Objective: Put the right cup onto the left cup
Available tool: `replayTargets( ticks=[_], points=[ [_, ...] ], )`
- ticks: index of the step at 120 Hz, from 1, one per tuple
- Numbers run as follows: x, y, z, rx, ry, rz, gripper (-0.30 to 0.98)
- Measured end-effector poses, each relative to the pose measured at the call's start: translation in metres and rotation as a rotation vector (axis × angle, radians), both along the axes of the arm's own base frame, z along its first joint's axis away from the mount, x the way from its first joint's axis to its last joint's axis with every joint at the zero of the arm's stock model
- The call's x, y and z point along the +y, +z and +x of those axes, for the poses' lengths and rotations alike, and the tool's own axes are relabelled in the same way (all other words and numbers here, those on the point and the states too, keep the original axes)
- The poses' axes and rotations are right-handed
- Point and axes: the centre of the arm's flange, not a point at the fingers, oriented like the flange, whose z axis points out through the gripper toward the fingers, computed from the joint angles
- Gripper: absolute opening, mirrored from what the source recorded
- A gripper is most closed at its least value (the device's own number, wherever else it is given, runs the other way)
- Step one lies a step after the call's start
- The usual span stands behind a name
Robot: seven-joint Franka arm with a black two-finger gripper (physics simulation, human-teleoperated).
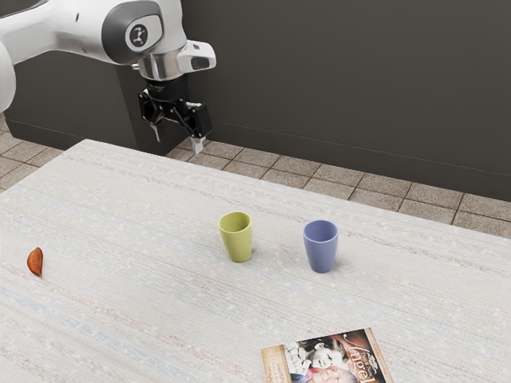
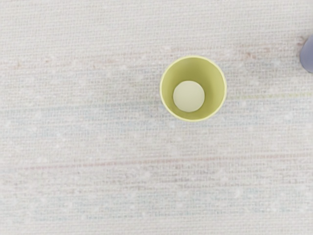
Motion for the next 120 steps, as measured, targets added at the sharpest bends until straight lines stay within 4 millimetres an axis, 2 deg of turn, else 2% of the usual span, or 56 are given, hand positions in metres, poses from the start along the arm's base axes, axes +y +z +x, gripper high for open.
replayTargets(
  ticks=[29,52,92,120],
  points=[
    [-0.004,-0.005,0.004,-0.007,-0.007,0.000,0.69],
    [-0.034,-0.025,0.012,-0.005,-0.049,-0.010,0.69],
    [-0.112,-0.087,0.031,0.006,-0.155,-0.032,0.69],
    [-0.171,-0.119,0.036,-0.003,-0.236,-0.047,0.67]
  ],
)
